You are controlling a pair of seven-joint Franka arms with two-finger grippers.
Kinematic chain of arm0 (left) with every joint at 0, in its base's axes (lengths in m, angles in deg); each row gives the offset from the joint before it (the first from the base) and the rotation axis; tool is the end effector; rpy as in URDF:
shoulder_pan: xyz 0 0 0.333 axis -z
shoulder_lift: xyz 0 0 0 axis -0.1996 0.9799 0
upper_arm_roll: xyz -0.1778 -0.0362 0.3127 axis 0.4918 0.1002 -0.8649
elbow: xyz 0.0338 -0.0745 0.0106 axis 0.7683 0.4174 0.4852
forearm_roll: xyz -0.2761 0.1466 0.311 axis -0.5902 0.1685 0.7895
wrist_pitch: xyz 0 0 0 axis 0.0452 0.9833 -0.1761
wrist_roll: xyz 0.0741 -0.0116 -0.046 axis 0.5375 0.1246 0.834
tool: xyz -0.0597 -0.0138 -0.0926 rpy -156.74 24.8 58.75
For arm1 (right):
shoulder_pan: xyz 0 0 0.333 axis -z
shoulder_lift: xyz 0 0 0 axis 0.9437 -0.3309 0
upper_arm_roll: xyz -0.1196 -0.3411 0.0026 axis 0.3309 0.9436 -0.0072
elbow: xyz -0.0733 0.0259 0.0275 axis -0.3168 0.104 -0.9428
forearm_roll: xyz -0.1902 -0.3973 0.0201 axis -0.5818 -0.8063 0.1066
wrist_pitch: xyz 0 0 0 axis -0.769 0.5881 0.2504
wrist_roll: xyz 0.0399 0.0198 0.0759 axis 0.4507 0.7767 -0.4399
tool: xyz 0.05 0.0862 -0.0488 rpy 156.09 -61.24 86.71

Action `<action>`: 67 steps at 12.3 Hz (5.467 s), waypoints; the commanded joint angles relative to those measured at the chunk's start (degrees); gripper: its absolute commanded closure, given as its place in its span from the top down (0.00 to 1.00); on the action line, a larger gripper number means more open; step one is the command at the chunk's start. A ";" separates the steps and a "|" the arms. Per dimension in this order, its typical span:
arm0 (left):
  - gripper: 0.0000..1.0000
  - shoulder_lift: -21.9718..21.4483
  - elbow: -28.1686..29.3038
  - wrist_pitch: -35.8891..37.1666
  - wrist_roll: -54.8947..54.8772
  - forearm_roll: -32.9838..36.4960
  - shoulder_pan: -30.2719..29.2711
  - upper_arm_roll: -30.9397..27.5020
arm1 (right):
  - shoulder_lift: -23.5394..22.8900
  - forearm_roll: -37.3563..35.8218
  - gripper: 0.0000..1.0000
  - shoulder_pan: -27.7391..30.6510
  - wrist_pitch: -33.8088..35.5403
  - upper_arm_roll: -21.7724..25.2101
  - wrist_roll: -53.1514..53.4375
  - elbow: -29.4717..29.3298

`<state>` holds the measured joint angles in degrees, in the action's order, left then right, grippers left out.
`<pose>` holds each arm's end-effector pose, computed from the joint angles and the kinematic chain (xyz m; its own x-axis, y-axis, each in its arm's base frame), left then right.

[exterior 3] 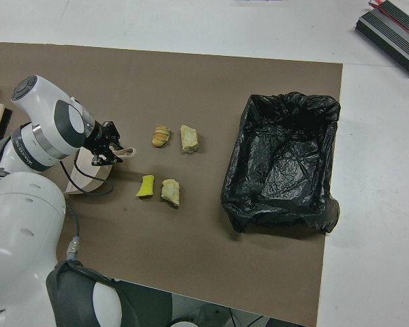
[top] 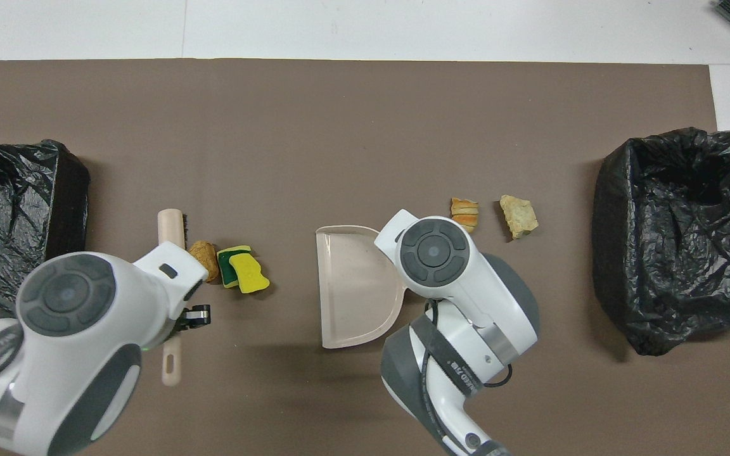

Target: Sweep and dump trash in bin

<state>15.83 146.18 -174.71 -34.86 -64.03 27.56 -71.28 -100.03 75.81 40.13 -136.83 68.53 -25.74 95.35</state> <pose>0.4609 -0.1612 0.4732 0.9929 0.0564 -0.1044 0.0403 -0.9878 -0.1502 0.5359 0.3283 0.3852 -0.0382 0.9809 -0.1908 0.9992 0.0346 -0.0218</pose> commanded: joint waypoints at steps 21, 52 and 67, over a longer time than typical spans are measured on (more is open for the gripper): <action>0.00 7.71 8.03 -25.53 2.19 -23.06 19.18 1.45 | -2.22 -1.26 0.00 1.62 -4.20 -0.02 7.38 -0.62; 0.70 11.48 10.23 -29.15 27.24 -13.32 32.47 2.24 | 7.00 -25.38 0.00 57.00 2.95 0.94 -52.15 -15.41; 1.00 2.71 -0.67 -11.04 13.04 -4.09 7.35 1.71 | 20.46 -45.49 0.00 52.79 1.87 0.06 -35.08 -0.89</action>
<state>21.91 145.09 -188.01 -17.19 -69.05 38.54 -70.09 -80.42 29.22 92.78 -135.81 69.13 -59.34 94.02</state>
